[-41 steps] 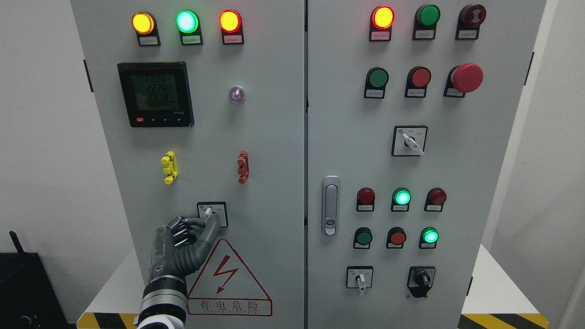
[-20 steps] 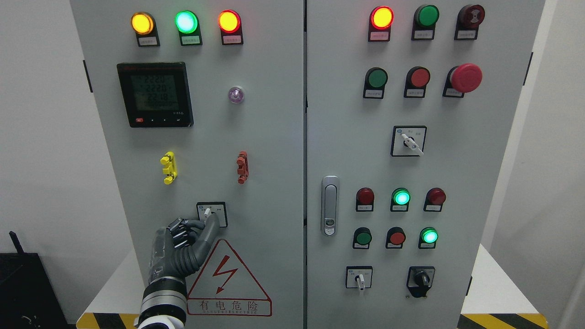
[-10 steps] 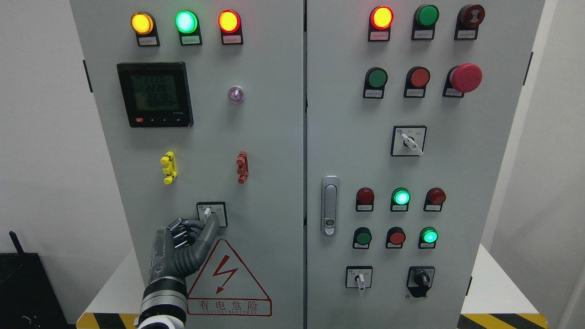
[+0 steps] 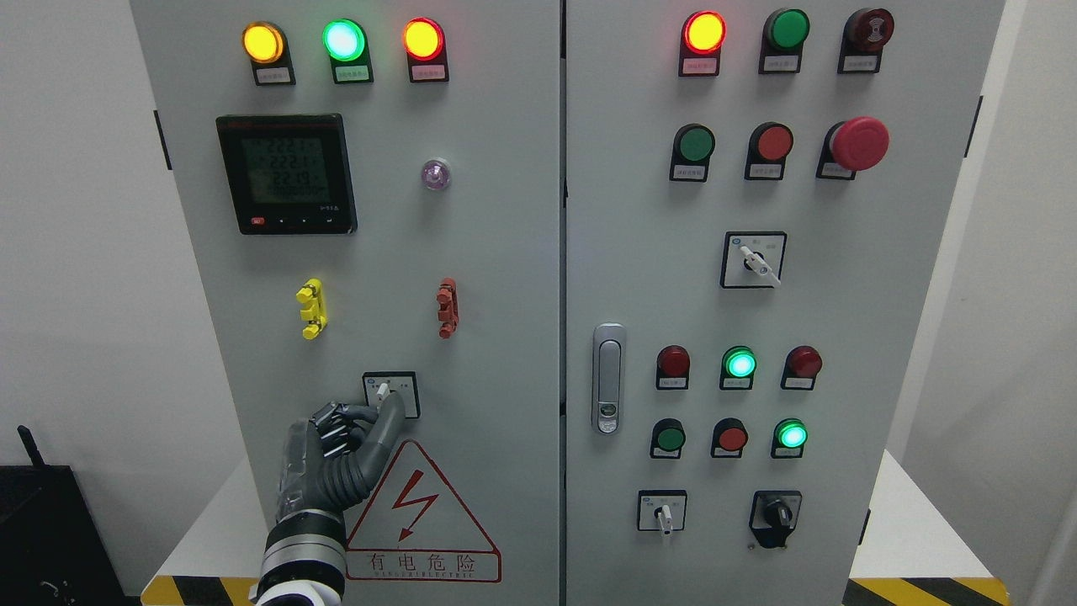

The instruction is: Turn on light switch 1

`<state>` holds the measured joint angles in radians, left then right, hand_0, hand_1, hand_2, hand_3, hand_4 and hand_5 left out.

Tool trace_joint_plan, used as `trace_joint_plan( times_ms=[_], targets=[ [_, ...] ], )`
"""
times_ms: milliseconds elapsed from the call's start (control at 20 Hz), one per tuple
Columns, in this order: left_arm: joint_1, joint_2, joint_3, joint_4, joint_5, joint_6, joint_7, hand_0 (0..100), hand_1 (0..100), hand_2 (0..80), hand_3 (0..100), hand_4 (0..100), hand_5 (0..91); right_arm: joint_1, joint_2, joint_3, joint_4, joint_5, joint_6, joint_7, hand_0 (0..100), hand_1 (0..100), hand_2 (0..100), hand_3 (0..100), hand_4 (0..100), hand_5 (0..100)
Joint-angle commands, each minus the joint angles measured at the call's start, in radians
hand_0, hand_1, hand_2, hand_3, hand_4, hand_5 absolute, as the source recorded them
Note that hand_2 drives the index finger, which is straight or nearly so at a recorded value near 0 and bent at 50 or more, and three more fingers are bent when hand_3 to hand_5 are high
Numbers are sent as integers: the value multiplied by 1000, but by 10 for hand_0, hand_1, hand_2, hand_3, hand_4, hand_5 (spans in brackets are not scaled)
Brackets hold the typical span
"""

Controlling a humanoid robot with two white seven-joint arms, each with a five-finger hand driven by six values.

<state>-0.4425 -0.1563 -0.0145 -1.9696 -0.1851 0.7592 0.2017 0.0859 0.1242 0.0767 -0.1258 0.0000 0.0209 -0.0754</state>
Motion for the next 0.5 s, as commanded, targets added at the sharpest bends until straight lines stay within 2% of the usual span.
trace_joint_plan(
  times_ms=[0, 451],
  targets=[
    [-1, 0, -21, 0, 3, -3, -7, 691, 626, 612, 957, 946, 851, 0, 0, 0, 0, -25, 1, 0, 0, 0, 0, 0, 0, 0],
    [-2, 0, -21, 2, 7, -1, -7, 768, 619, 606, 961, 950, 851, 0, 0, 0, 0, -25, 1, 0, 0, 0, 0, 0, 0, 0]
  ],
)
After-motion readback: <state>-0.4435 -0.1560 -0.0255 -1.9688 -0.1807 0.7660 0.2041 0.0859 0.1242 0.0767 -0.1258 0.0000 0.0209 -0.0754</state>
